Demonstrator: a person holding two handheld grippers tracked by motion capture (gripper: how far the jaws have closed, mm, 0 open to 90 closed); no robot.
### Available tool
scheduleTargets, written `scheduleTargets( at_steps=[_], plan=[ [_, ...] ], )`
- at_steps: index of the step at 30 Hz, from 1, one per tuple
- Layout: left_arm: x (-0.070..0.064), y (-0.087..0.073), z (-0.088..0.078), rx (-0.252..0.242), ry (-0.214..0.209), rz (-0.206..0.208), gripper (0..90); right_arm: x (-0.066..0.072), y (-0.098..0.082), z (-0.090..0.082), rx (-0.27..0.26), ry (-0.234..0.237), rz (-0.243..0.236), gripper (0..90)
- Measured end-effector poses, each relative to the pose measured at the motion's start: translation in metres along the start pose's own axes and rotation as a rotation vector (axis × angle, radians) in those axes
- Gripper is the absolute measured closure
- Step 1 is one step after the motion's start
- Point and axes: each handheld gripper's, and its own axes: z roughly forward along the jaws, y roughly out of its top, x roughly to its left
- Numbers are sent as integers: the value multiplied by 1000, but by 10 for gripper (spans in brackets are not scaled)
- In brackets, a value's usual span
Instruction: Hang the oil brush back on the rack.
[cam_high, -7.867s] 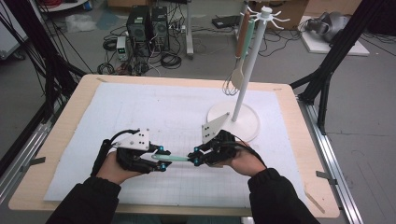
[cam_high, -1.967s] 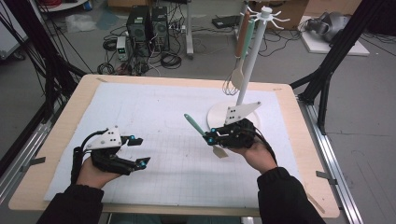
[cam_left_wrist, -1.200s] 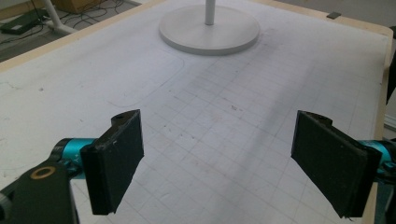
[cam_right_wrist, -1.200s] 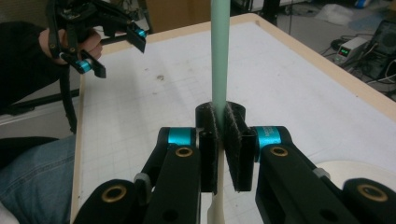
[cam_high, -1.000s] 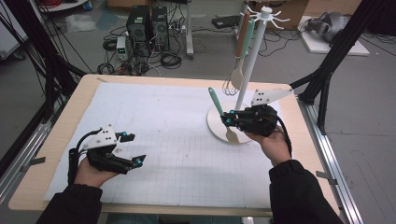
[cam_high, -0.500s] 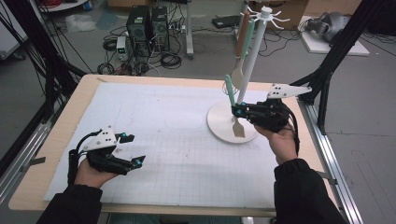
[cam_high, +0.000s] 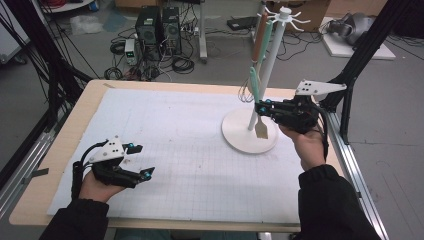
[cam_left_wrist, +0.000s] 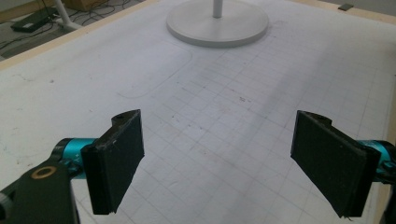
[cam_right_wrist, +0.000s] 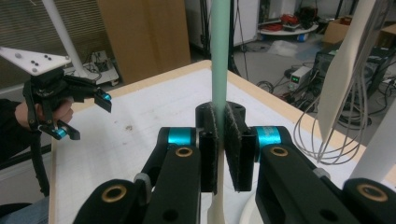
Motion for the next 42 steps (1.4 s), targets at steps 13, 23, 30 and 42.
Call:
scheduleTargets(
  at_steps=[13,23,30,42],
  plan=[
    [1,-1,-2,-4,8,-3,174,0,19,-8,-10,-36,-12,844],
    [1,-1,-3,-11,12,-7,174,-3,31,-13,-26,-73,-10,844],
    [2,-2,-4,-12,12,-8,174,-6,38,-17,-38,-95,-4,844],
    [2,-2,-5,-11,12,-10,174,-12,48,-22,-57,-134,21,844]
  ],
)
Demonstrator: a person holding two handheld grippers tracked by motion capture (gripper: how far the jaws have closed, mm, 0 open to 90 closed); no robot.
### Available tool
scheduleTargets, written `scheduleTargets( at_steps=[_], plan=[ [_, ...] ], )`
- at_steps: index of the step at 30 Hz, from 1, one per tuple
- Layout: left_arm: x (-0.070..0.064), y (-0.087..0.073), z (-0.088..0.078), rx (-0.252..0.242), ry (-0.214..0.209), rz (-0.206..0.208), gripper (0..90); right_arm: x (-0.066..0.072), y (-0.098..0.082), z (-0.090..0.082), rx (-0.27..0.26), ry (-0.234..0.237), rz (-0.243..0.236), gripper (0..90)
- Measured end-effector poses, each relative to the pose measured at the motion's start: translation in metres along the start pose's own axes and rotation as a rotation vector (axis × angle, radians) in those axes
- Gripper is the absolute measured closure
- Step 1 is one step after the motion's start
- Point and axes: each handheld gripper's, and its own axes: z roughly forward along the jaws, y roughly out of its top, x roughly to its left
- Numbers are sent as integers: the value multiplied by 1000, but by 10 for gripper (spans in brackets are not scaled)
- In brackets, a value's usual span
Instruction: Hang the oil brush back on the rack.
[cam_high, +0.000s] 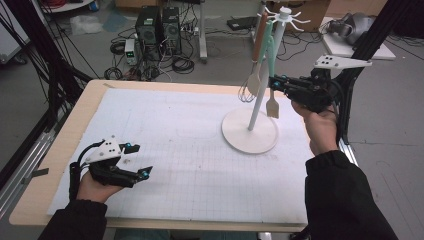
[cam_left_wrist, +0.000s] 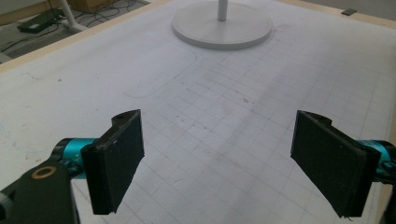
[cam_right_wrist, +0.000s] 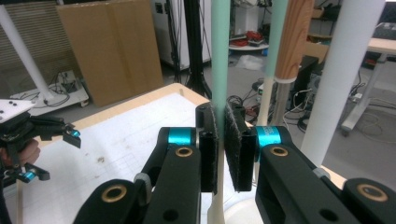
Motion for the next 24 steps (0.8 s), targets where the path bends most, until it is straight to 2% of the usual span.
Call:
scheduleTargets(
  at_steps=[12,24],
  plan=[
    [0,0,-1,-6,1,2,176,-3,12,-6,-19,-29,0,845],
    [0,0,-1,-10,0,1,176,-8,18,-11,-36,-46,20,844]
  ],
)
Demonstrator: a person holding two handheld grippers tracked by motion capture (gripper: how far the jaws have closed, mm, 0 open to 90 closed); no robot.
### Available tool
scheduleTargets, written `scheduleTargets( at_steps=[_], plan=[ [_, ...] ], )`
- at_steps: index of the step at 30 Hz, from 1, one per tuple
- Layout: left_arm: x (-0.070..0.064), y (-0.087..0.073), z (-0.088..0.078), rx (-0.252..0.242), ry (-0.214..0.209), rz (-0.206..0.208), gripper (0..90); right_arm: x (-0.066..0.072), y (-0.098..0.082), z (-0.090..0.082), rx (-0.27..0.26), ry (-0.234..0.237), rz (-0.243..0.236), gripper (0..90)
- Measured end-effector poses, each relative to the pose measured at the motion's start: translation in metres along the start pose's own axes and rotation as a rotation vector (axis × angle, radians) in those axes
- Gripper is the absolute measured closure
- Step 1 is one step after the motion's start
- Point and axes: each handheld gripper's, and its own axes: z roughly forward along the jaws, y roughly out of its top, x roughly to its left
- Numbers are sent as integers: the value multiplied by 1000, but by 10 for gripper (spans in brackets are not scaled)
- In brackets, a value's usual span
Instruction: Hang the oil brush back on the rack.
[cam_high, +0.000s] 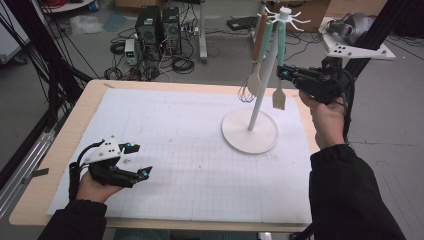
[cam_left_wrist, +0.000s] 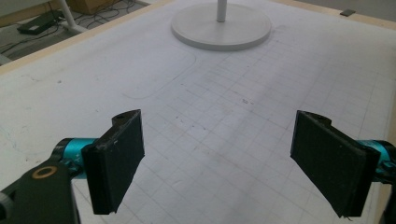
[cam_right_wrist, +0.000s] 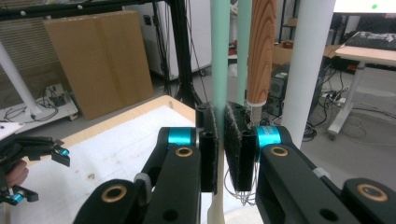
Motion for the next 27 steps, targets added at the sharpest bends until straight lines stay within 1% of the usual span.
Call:
scheduleTargets(
  at_steps=[2,3,10,16,27],
  plan=[
    [0,0,0,0,-2,0,176,-1,0,0,-4,0,4,844],
    [1,0,-1,5,-3,6,176,-1,1,0,-2,0,6,844],
    [0,0,0,-2,-4,1,179,-4,0,2,0,9,29,844],
    [0,0,-1,0,-4,6,180,-7,-1,2,3,5,42,844],
    [0,0,0,0,-7,4,182,-9,-2,5,14,-6,48,841]
  ],
)
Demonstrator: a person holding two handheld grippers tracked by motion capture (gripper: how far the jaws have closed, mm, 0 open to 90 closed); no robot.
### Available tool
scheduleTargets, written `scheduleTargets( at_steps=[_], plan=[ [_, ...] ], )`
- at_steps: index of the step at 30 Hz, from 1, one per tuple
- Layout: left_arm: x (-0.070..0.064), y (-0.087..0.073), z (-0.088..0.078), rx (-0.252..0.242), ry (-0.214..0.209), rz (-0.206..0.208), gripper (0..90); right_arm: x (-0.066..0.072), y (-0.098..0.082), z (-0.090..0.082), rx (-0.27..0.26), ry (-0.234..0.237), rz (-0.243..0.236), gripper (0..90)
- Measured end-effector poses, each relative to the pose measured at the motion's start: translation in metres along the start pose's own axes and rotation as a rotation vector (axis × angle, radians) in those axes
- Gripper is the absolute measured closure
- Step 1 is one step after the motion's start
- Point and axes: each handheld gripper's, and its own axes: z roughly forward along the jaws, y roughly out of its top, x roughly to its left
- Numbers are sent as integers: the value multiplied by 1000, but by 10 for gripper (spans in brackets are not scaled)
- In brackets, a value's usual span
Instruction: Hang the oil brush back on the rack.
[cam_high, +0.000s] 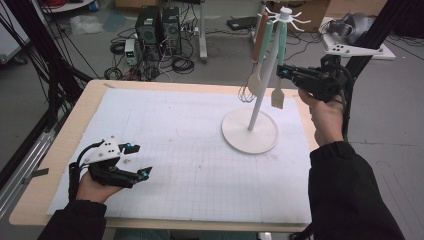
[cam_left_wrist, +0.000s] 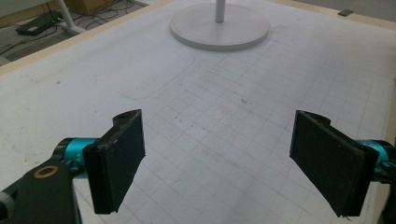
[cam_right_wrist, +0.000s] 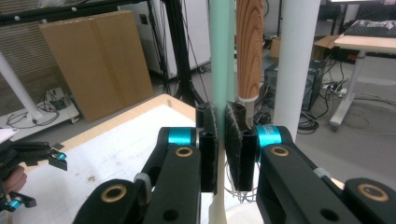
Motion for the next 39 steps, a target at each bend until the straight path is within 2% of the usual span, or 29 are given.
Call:
scheduleTargets(
  at_steps=[6,19,27,32,36,39],
  plan=[
    [0,0,-1,1,-1,5,182,0,-1,2,3,-4,17,822],
    [0,0,-1,1,-1,4,181,0,-2,3,27,-27,4,724],
    [0,0,-1,-3,0,-4,181,5,-7,6,52,-37,-8,591],
    [1,1,-2,5,9,0,180,9,-14,9,41,-24,-6,526],
    [1,1,-2,4,9,-1,178,13,-21,12,51,-24,-4,451],
    [1,1,-2,0,13,-7,177,15,-26,15,63,-11,-4,428]
  ],
)
